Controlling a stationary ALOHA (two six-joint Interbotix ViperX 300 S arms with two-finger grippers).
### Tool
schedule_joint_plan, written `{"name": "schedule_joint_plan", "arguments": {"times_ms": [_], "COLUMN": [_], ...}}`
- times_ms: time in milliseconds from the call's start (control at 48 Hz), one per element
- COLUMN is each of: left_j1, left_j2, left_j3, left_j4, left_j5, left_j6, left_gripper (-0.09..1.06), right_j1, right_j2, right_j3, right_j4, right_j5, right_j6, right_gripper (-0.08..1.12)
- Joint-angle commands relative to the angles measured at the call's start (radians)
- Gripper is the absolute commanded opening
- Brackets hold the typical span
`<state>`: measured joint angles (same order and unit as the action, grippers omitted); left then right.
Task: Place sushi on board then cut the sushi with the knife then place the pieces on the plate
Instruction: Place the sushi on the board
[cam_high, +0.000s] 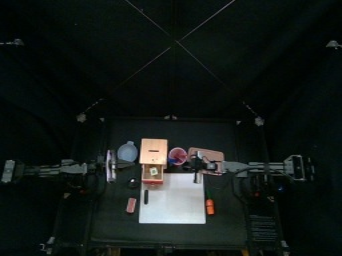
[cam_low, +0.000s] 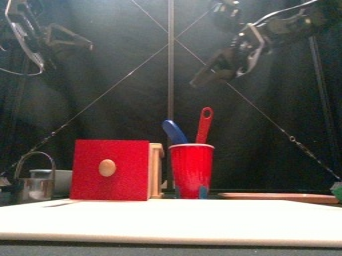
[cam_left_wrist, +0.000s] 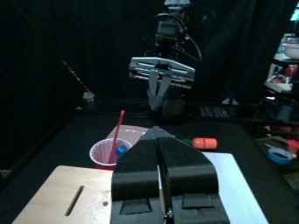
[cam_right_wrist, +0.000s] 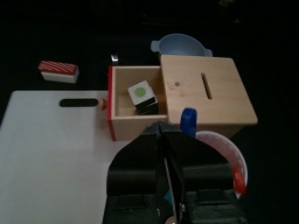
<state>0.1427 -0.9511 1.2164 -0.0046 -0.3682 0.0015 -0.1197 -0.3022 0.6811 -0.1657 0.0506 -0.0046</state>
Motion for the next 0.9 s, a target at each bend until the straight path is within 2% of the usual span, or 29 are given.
{"name": "schedule_joint_plan", "arguments": {"times_ms": [21,104,271,375,458,896], "left_j1": [0.011,0.012,0.015,0.017,0.023,0.041], "left_j2": [0.005,0.005,0.005,0.005,0.005,0.005], "left_j3": [-0.014,-0.015,-0.009,-0.005,-0.003,0.009], "left_j4": [-0.003,-0.003,-0.003,-0.003,-0.003,-0.003], "left_j5": [-0.009,-0.009,-0.008,-0.008,-0.008,-0.009], "left_j6": [0.000,0.000,0.000,0.002,0.000,0.000], "left_gripper": [0.02,0.02,0.02,0.02,0.02,0.02], "right_j1": [0.023,0.037,0.060,0.072,0.077,0.075], "right_j2": [0.133,0.224,0.374,0.430,0.465,0.545], "right_j3": [-0.210,-0.311,-0.462,-0.512,-0.546,-0.595], "right_j4": [-0.064,-0.101,-0.120,-0.124,-0.132,-0.201], "right_j5": [0.146,0.227,0.339,0.374,0.411,0.443], "right_j6": [-0.006,-0.009,-0.009,-0.011,-0.017,-0.069], "right_gripper": [0.18,0.28,0.63,0.82,0.92,0.91]}}
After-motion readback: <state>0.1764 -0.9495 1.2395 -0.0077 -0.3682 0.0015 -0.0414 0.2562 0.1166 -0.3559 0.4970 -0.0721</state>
